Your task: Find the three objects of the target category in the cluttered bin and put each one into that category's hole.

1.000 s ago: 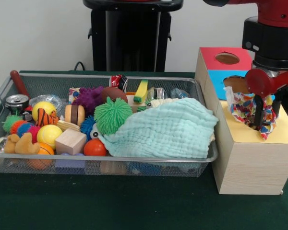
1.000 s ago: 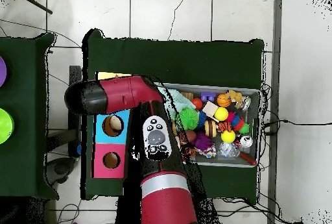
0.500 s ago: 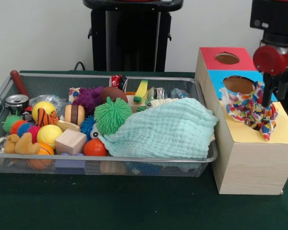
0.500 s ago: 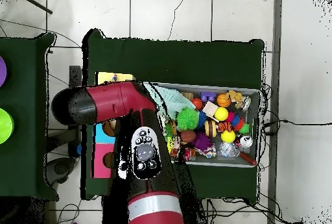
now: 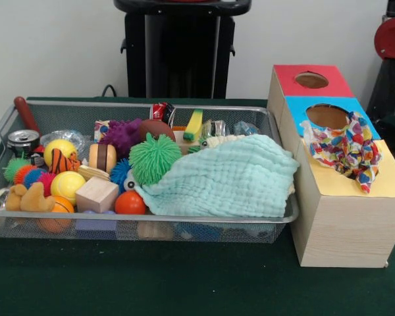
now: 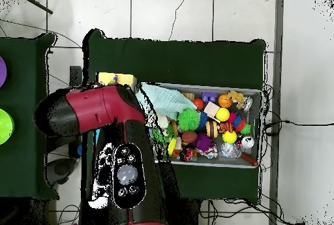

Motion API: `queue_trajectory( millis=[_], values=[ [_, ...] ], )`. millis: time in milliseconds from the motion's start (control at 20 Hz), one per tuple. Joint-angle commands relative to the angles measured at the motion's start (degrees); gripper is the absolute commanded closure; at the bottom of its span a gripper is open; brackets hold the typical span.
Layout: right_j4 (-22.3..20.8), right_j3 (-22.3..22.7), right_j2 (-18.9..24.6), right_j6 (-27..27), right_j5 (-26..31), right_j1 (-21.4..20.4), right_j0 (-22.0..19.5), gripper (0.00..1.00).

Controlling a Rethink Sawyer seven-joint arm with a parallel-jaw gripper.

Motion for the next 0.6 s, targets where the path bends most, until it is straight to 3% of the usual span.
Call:
queue_trajectory(
  millis=[50,600],
  values=[
    [-1.58,2.05,-2.94,9.87,6.50,2.18,-0.21,0.00],
    [-1.71,-3.66,-5.02,8.69,11.92,6.01,0.81,0.00]
  ],
)
